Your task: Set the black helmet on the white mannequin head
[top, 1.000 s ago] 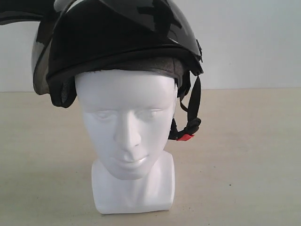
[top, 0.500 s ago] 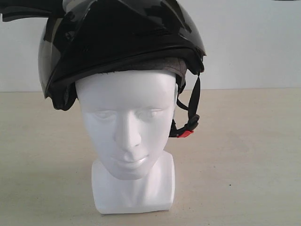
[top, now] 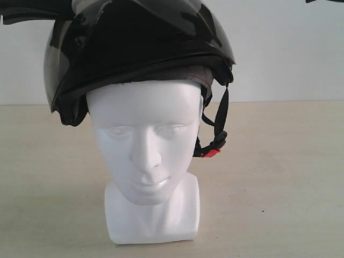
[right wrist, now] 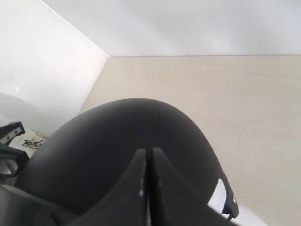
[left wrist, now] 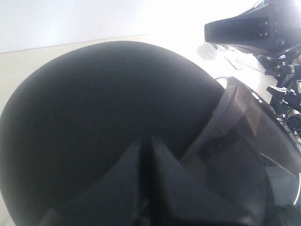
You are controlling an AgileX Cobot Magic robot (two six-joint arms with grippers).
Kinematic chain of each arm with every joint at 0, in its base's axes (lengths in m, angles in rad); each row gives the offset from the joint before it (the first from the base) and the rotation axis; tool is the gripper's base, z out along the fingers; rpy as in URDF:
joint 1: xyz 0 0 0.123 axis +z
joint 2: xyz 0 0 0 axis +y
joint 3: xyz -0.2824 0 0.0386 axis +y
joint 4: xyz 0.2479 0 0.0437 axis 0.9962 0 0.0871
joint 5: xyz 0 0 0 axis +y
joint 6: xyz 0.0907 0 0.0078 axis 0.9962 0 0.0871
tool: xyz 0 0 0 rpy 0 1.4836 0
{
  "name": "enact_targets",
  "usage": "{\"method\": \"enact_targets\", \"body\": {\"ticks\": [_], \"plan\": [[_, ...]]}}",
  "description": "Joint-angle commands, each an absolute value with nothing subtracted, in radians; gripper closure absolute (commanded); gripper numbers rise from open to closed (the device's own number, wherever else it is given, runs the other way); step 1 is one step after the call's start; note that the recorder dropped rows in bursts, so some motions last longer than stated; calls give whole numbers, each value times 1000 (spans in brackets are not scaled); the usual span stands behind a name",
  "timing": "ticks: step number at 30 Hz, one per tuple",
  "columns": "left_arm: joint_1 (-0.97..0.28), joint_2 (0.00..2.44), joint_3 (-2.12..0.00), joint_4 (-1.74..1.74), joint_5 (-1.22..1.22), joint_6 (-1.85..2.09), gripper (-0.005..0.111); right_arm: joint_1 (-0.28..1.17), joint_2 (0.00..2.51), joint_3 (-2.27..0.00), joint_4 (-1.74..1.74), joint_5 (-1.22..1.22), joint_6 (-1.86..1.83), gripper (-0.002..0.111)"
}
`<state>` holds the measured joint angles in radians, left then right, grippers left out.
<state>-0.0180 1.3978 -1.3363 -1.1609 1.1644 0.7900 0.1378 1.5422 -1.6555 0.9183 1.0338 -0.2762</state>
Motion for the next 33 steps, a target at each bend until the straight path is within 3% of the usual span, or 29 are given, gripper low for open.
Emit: {"method": "enact_targets", "body": {"ticks": [1,18,33], "plan": [[-33,1390,-1337,-1140,1221,775,102,34,1606,-1656,1077,1152,-363,108],[-33,1390,-1339,-1144,1209,645,102,0,1687,-1656,1271,1221,-549,108],[-33,1390,-1339,-1144,1178,618,102,103,1685,-1656,1204,1221,-560,108]]}}
